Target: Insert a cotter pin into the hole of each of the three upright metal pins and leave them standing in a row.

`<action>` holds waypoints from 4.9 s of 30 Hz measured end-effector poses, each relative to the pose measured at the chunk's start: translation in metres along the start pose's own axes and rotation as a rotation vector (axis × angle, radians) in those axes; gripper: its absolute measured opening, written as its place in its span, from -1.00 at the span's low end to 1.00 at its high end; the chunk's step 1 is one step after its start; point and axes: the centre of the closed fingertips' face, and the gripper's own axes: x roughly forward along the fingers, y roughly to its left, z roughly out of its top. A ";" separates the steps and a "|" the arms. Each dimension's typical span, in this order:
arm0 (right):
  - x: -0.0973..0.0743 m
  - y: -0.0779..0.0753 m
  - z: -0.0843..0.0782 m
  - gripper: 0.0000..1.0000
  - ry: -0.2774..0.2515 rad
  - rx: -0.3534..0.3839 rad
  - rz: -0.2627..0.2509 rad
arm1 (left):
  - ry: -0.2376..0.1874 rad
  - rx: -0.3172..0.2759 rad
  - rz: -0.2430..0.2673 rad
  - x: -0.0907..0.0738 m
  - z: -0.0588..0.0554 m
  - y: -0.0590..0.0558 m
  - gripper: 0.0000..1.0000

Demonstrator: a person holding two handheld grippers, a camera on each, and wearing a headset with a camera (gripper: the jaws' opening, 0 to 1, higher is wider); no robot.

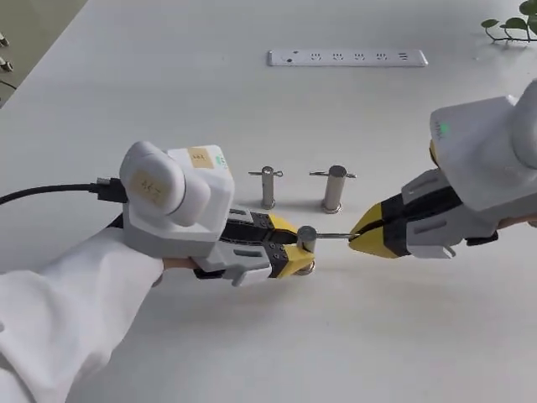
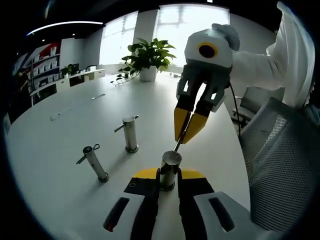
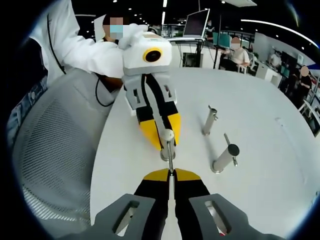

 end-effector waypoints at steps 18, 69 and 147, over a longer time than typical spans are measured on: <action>0.022 0.001 0.017 -1.00 0.025 -0.155 0.040 | 0.036 0.031 -0.012 0.002 -0.002 0.000 -0.76; 0.036 0.004 0.035 -0.56 -0.165 0.065 0.060 | 0.008 -0.203 -0.036 -0.084 -0.042 -0.029 0.99; -0.069 -0.069 -0.004 0.25 -0.334 0.230 -0.233 | -0.071 -0.208 0.121 -0.104 -0.013 -0.008 0.98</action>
